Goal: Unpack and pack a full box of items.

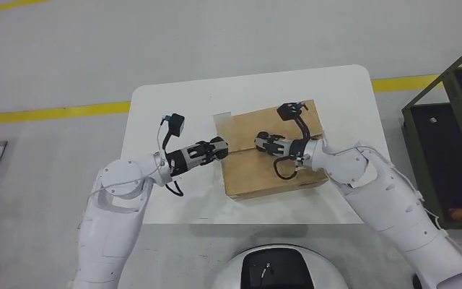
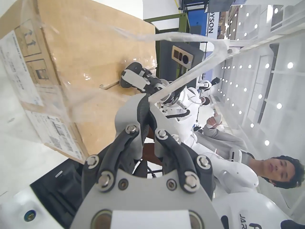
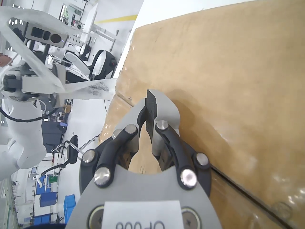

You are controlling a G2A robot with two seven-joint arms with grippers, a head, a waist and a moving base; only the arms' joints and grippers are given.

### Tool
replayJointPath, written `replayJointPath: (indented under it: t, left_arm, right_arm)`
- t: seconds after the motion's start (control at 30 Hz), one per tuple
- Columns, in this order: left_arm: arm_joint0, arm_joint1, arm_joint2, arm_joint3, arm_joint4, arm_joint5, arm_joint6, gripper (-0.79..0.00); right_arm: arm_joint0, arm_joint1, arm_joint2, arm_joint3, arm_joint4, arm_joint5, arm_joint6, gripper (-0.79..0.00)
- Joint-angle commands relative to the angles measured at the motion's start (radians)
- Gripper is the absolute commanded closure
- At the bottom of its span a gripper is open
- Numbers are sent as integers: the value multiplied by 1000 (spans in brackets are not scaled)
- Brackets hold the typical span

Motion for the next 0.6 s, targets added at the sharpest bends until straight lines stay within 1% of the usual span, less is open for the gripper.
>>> replayJointPath:
  t: [0.0, 0.1, 0.2, 0.33, 0.47, 0.57]
  left_arm:
    - [-15, -3, 23, 21, 3, -2, -3, 0]
    - [-33, -6, 41, 37, 11, -5, -7, 0]
    - [-44, -7, 51, 42, 11, -5, -11, 0]
    - [-54, -9, 70, 37, 23, -10, -18, 0]
    - [-66, -13, 91, 45, -1, -3, -31, 0]
    - [-82, -16, 110, 48, 10, -5, -29, -3]
  right_arm:
    - [-33, 9, 48, -46, -12, 14, -35, 0]
    - [-118, 29, 161, -137, -29, 38, -79, 0]
    - [-233, 51, 297, -228, -48, 61, -103, 0]
    - [-381, 69, 447, -281, -41, 86, -128, 0]
    - [-476, 74, 511, -286, -19, 86, -149, 0]
    - [-494, 74, 497, -274, -2, 69, -134, 0]
